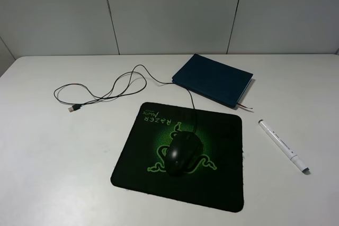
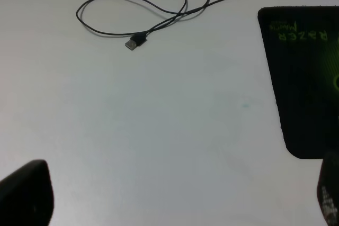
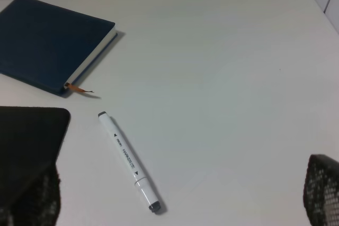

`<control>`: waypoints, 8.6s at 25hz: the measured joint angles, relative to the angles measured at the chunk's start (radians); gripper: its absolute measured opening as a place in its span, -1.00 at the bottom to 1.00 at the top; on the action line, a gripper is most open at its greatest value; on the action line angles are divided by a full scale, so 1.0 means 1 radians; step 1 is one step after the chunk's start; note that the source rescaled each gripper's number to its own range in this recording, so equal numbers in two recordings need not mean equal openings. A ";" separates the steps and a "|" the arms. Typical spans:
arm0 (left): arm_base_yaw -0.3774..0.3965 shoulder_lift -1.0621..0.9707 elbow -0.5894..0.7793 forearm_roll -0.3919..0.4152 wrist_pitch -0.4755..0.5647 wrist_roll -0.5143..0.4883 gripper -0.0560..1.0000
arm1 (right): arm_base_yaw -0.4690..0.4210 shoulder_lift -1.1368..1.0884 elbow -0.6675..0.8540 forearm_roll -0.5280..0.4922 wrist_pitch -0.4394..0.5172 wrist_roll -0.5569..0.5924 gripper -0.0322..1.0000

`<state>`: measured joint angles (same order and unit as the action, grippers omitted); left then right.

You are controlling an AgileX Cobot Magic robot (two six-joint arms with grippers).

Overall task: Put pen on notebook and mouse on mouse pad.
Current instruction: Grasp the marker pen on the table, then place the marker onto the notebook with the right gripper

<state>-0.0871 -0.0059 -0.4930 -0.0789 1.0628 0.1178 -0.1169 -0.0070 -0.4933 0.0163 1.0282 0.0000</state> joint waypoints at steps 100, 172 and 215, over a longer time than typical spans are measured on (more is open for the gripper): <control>0.000 0.000 0.000 0.005 0.000 0.001 0.99 | 0.271 1.761 -0.287 -0.005 -0.424 -0.181 1.00; 0.000 0.000 0.000 0.004 0.000 0.001 0.94 | 0.324 1.750 -0.804 0.036 0.115 -0.126 -0.93; 0.000 0.000 0.000 0.004 0.000 0.001 0.94 | 0.459 2.434 -1.622 0.022 0.147 -0.177 -0.93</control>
<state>-0.0871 -0.0059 -0.4930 -0.0745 1.0628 0.1184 0.3426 2.4274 -2.1149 0.0385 1.1747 -0.1772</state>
